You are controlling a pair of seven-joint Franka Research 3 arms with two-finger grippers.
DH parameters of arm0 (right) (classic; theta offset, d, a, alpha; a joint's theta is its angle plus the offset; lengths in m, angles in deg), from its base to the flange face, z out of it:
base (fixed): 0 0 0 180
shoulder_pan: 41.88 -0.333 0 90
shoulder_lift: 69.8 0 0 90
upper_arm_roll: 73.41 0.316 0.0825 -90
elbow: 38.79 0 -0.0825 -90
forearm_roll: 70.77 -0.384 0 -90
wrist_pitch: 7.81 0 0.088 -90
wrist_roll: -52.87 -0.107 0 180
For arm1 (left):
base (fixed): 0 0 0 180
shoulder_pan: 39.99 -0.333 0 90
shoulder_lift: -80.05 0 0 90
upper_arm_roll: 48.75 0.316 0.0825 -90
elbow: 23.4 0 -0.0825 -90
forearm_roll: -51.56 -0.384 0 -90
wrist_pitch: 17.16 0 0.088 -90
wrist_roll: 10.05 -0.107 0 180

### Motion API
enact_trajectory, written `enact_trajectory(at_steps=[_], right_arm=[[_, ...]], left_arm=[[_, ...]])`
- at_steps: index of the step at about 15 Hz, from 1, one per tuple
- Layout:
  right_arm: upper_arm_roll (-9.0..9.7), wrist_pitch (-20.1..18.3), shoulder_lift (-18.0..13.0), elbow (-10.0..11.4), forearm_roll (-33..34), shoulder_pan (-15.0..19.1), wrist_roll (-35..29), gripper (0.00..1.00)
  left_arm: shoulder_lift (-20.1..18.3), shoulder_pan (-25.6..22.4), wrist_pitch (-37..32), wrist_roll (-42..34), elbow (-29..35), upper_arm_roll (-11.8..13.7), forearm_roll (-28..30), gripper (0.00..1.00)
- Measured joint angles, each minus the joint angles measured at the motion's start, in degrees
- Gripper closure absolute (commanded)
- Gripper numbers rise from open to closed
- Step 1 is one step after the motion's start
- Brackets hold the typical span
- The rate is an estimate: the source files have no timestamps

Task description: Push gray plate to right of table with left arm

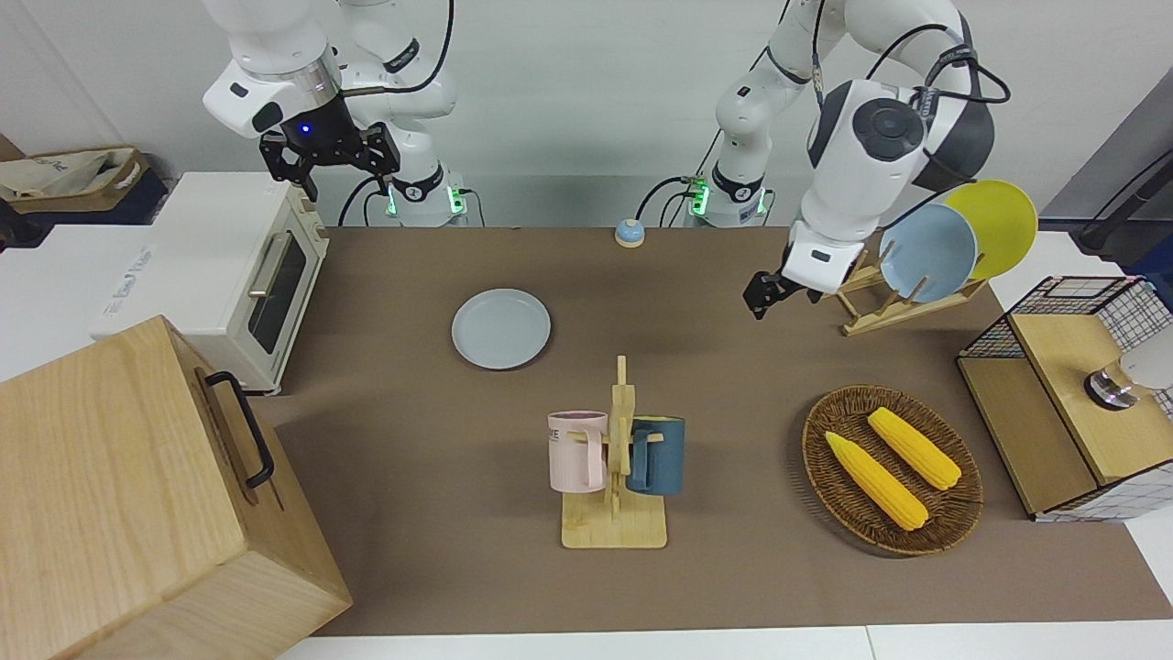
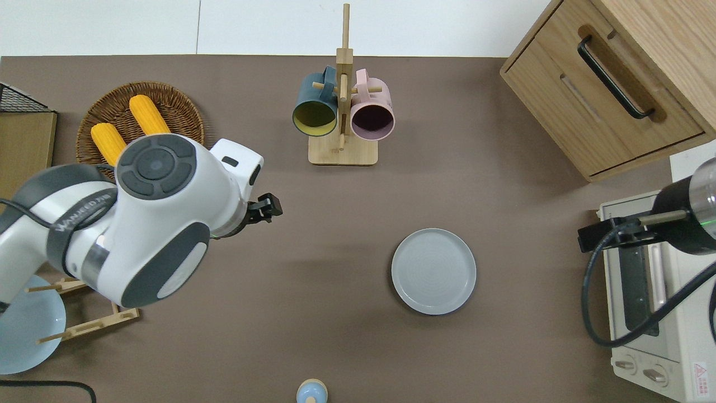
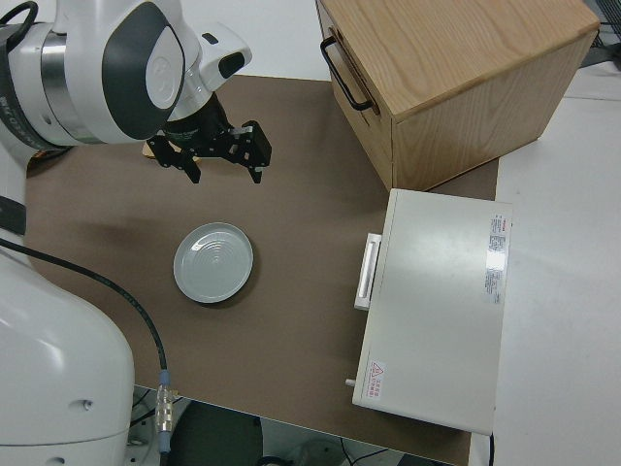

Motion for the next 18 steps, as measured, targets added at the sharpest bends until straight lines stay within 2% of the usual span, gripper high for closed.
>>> enact_trajectory(at_steps=[1, 3, 4, 6, 12, 14, 17, 18], right_arm=[[0.00, 0.00, 0.00, 0.00, 0.00, 0.00, 0.00, 0.017], [0.00, 0.00, 0.00, 0.00, 0.00, 0.00, 0.00, 0.017], [0.00, 0.00, 0.00, 0.00, 0.00, 0.00, 0.00, 0.017], [0.00, 0.00, 0.00, 0.00, 0.00, 0.00, 0.00, 0.017], [0.00, 0.00, 0.00, 0.00, 0.00, 0.00, 0.00, 0.017], [0.00, 0.00, 0.00, 0.00, 0.00, 0.00, 0.00, 0.017], [0.00, 0.00, 0.00, 0.00, 0.00, 0.00, 0.00, 0.017], [0.00, 0.00, 0.00, 0.00, 0.00, 0.00, 0.00, 0.017]], left_arm=[[-2.06, 2.70, -0.35, -4.27, -0.68, 5.73, 2.97, 0.00], [-4.76, 5.38, -1.32, -10.05, -0.91, 12.44, 5.54, 0.00], [-6.78, 7.49, -2.29, -15.19, -0.95, 18.20, 6.95, 0.00], [-8.76, 9.59, -3.04, -21.18, -1.03, 24.67, 8.64, 0.00], [-13.48, 21.39, -4.99, -37.15, -1.11, 47.56, 10.79, 0.00], [-14.45, 24.64, -5.18, -41.22, -1.12, 53.07, 10.99, 0.00], [-15.50, 26.19, -5.23, -44.93, -1.12, 57.62, 14.20, 0.00], [-15.68, 26.58, -5.24, -45.54, -1.12, 58.43, 14.97, 0.00]])
